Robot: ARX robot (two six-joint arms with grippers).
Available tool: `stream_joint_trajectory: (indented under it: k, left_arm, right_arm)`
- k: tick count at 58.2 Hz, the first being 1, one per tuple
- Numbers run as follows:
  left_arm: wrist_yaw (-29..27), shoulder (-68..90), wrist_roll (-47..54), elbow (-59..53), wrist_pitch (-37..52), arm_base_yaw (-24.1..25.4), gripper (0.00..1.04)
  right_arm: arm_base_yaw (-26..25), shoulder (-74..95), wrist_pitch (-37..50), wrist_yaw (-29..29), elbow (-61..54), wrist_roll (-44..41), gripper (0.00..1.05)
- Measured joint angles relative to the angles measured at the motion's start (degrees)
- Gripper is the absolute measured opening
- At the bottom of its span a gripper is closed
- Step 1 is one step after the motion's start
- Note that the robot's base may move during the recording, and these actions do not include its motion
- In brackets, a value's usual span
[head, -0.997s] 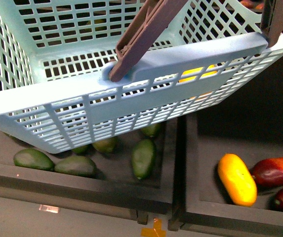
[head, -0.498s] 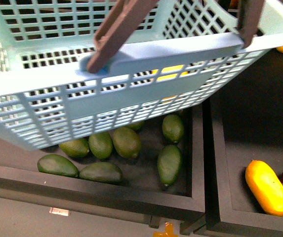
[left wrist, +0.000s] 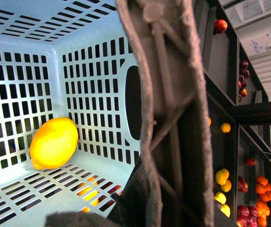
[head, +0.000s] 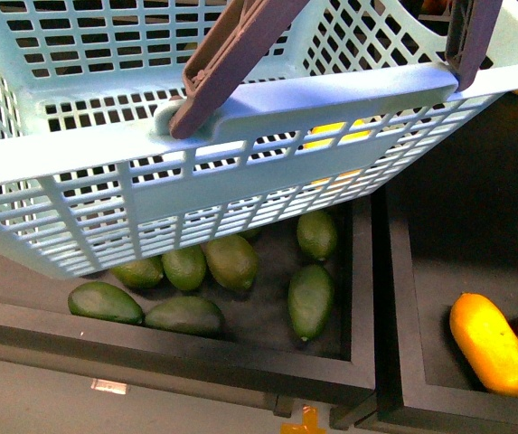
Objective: Pick lemon and mango into basket
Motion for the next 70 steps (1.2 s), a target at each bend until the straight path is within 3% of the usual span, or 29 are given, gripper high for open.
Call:
stream_joint_trajectory:
  k: [19, 70]
  left_arm:
    - [1.0, 0.0, -0.3, 0.0, 0.0, 0.0, 0.05]
    - [0.6, 0.0, -0.2, 0.0, 0.0, 0.0, 0.05]
  right_arm:
    - [2.8, 11.5, 1.5, -1.3, 3.2, 8.1, 0.96]
    - [2.3, 20.4, 1.0, -0.8, 8.9, 9.8, 0.96]
